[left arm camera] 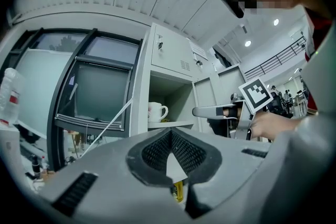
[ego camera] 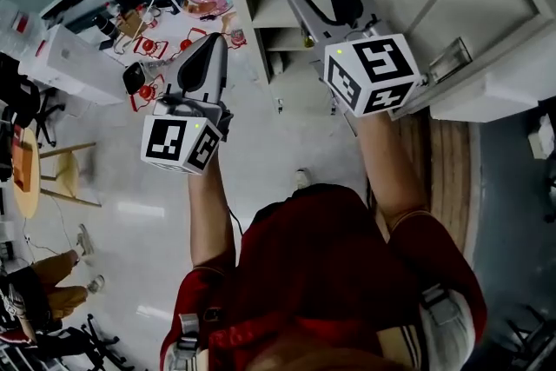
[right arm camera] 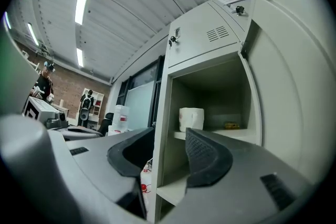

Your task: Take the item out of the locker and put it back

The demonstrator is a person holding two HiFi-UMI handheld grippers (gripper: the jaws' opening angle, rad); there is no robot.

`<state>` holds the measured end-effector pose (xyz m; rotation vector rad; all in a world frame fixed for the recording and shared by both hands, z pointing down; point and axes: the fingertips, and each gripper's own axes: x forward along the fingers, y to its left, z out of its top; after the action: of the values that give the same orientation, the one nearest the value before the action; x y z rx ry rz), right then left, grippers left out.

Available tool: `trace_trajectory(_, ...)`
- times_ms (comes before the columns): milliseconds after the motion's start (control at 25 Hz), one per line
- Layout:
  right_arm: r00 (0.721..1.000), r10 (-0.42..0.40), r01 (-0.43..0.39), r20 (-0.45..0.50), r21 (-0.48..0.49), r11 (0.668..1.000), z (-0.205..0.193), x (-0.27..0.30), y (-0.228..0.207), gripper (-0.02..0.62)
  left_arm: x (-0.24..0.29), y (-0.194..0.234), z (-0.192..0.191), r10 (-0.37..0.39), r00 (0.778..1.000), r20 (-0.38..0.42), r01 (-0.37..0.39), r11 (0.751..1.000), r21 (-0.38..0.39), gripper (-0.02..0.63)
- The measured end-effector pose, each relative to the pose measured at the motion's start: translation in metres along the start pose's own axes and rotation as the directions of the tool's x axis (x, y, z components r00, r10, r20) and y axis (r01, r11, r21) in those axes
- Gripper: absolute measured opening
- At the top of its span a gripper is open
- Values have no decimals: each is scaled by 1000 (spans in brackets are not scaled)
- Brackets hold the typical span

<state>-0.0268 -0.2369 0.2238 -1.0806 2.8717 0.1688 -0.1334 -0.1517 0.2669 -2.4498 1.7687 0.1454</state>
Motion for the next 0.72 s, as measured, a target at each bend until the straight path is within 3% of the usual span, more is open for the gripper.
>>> trace_trajectory(320, 999, -30, 29, -15, -30, 999, 4, 26, -9, 169, 24, 11, 0, -49, 999, 15, 50, 998, -24, 6)
trace_trajectory(720, 993, -113, 112, -27, -31, 993, 11, 58, -25, 169, 59, 28, 11, -179, 983, 28, 180, 983, -21, 6)
